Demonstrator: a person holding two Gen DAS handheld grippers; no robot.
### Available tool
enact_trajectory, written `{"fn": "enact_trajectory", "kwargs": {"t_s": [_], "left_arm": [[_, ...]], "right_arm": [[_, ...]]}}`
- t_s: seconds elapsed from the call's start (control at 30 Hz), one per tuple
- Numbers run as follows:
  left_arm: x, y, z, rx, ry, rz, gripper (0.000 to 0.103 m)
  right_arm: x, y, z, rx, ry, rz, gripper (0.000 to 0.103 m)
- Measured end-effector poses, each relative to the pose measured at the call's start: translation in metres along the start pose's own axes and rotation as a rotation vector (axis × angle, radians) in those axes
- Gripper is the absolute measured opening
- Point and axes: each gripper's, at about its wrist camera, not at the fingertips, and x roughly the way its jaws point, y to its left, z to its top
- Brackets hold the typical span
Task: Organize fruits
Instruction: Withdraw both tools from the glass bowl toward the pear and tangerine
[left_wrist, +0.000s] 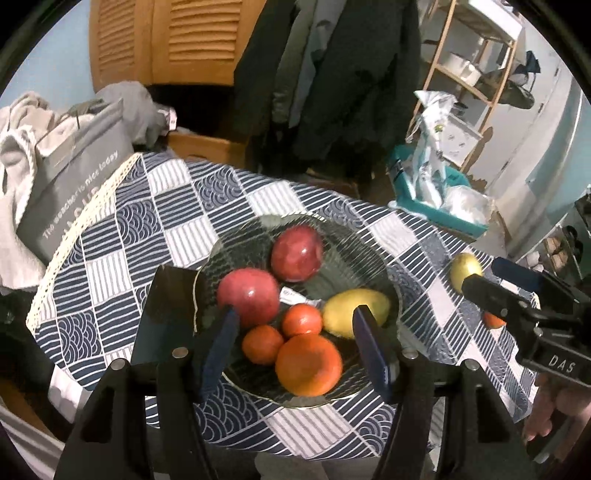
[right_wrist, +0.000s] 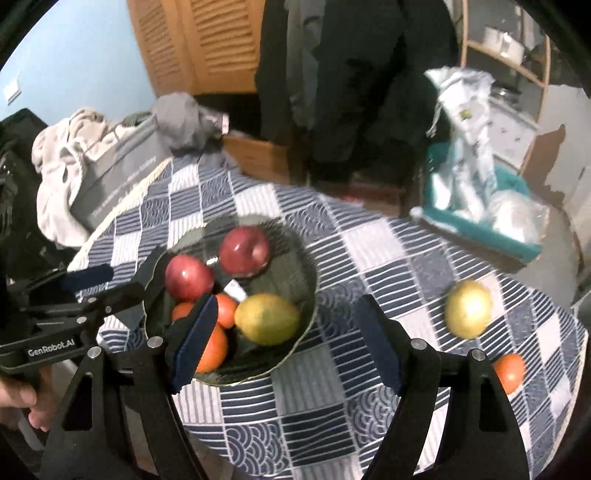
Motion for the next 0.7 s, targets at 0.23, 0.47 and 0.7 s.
{"fn": "enact_trajectory", "kwargs": {"t_s": [0.23,0.47,0.7], "left_arm": [[-0.022,-0.022,0.006,0.053,-0.072,-0.01,0.073],[-0.038,-0.038,0.01,0.08,-0.113,-0.021,0.08],[-0.052,-0.057,0.013,0.109,-0.156,-0.03,0.087]], "right_arm": [[-0.036,-0.008,0.008,0.006,-0.085,-0.036,0.078],[-0.066,-0.014,0.01,0.012,-0.145,-0.052,0.078],[-0.091,-0.026,0.008,0.029,-0.189,-0.076,0.078]]}}
